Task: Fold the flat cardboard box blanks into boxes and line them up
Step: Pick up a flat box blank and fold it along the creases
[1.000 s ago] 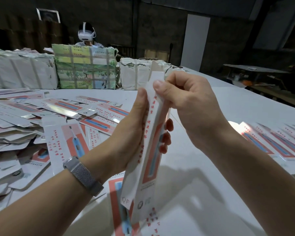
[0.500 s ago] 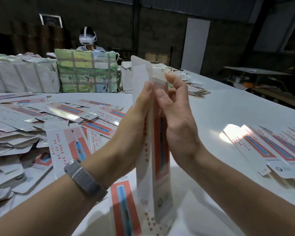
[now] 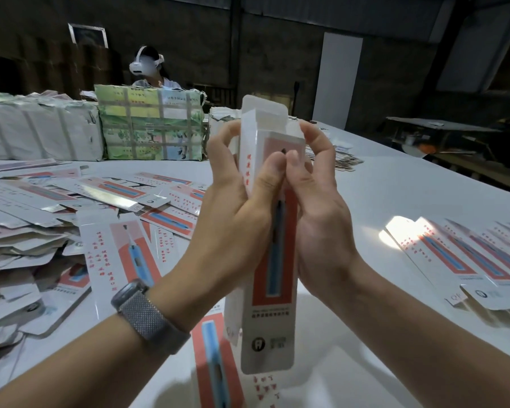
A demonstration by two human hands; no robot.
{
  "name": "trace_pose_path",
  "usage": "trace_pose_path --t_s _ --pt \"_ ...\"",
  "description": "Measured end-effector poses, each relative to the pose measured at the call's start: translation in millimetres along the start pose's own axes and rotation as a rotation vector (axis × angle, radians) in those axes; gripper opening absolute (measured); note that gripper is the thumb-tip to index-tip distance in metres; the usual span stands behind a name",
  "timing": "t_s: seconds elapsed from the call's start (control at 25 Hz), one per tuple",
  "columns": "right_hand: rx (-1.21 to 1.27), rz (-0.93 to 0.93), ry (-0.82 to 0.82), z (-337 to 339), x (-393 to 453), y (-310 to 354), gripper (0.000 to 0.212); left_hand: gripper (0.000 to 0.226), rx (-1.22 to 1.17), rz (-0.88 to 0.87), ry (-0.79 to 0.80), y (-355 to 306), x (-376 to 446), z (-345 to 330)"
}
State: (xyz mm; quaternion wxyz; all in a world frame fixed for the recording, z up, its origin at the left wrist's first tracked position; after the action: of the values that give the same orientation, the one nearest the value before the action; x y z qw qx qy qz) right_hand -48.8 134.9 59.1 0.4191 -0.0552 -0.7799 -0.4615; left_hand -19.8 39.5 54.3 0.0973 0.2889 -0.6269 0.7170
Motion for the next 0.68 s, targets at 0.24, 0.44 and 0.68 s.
trace_pose_path --t_s 0.24,0.44,0.68 --pt "0.038 -0.050 -0.036 3.6 -3.2 -3.3 0.034 0.022 -0.229 0.026 0.076 4.1 -4.4 -0.9" --pt "-0.050 -0.057 -0.065 4.0 1.1 1.8 0.017 0.013 -0.268 0.066 0.070 3.3 -5.7 -1.9" --pt "-0.147 -0.034 -0.119 4.7 0.1 3.0 0.013 0.009 -0.250 0.072 0.101 5.4 -8.5 -4.2"
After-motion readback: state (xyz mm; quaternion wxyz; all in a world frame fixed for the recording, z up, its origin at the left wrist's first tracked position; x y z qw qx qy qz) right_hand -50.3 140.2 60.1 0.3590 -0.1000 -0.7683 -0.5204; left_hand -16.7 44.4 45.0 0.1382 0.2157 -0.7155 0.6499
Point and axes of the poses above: each hand's wrist, its own x-axis towards the middle knuckle, its own z-axis out of the back of the hand, y = z × x, the point moved 1 cm from there along x, towards the middle knuckle, and after that the axes turned 12 degrees about z, right-handed, at the moved point
